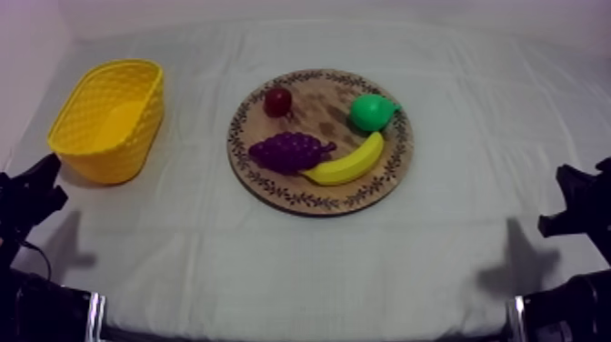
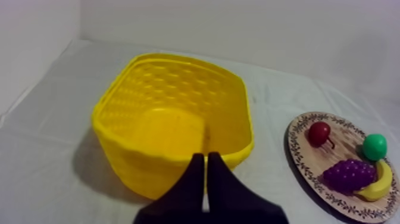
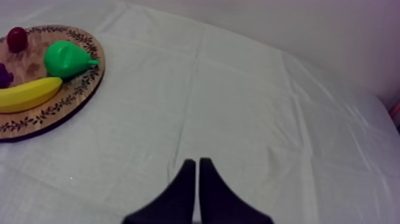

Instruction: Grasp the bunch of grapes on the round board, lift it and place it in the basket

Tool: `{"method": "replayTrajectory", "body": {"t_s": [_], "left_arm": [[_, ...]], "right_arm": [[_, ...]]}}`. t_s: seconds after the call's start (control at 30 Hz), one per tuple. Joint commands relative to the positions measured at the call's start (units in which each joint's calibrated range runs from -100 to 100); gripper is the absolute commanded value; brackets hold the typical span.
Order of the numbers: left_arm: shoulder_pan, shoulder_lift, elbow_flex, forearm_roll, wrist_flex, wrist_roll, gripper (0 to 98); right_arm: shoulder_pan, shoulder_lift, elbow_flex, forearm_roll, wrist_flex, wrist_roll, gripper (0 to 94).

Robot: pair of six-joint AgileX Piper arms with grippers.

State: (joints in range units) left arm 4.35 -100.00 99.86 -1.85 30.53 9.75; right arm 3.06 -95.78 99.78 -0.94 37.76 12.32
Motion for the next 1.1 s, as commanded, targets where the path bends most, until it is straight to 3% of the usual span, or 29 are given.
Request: {"method": "replayTrajectory", "body": {"t_s": [0.0, 0.9, 1.07], "left_arm": [[0.0, 0.0, 0.0, 0.02, 0.0, 0.0, 0.1], [1.3, 0.0, 0.0, -0.04, 0.3, 0.8, 0.2], [1.3, 0.3, -0.2, -0.2, 1.9, -1.2, 0.0]], "right_arm": [[0.0, 0.0, 0.0, 0.0, 0.0, 0.0, 0.3], [0.0, 0.0, 0.0, 0.0, 0.0, 0.0, 0.3], [0.0, 0.0, 0.0, 0.0, 0.0, 0.0, 0.3]]}}
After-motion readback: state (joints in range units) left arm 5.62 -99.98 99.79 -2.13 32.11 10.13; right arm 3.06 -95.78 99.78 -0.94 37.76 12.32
